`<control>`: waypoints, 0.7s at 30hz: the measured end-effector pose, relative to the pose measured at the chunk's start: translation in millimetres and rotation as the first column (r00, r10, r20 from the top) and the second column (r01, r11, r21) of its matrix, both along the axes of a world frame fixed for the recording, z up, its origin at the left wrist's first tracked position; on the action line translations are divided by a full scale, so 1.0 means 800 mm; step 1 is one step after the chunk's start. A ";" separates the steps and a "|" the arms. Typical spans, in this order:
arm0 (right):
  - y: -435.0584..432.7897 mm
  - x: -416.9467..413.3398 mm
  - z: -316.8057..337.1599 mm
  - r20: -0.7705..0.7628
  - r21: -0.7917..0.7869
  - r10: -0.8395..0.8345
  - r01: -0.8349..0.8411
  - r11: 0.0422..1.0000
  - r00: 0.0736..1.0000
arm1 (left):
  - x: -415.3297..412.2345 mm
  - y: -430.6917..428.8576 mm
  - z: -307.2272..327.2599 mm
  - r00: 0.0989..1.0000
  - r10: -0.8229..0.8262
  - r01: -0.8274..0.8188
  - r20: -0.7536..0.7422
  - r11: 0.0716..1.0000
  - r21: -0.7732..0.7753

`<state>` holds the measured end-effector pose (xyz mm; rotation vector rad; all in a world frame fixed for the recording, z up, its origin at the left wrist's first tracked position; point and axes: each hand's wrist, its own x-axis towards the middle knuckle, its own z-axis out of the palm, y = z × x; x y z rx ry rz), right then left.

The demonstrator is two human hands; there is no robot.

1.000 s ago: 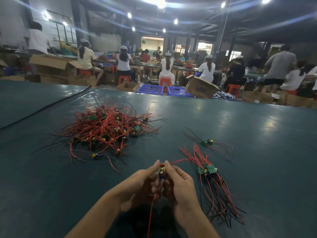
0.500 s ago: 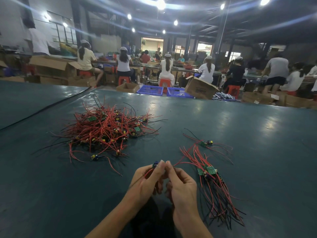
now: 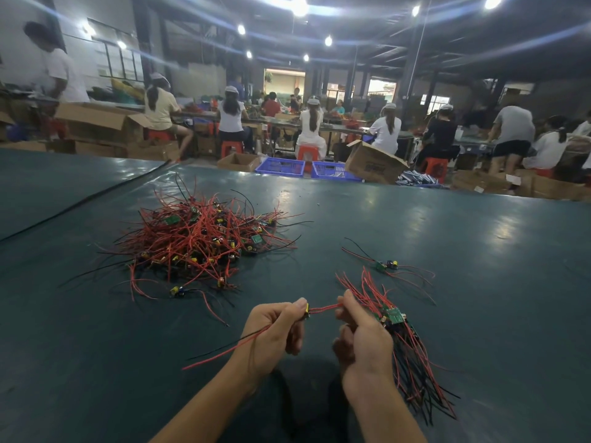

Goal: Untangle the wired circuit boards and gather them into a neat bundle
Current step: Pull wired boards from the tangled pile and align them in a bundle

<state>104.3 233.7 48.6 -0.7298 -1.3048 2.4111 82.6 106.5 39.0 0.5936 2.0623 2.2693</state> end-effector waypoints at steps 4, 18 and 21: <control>0.030 -0.003 0.003 -0.058 -0.082 -0.098 0.093 0.992 0.994 | 0.000 -0.005 0.002 1.000 -0.008 0.008 0.002 1.000 -0.015; -0.023 0.006 -0.006 -0.039 0.285 0.142 -0.125 0.950 0.989 | -0.002 -0.006 -0.002 0.996 -0.092 0.092 -0.004 0.994 -0.065; 0.008 0.002 0.005 -0.048 0.107 0.043 -0.038 0.994 0.998 | -0.002 -0.006 0.002 0.995 -0.102 0.101 -0.005 0.992 -0.078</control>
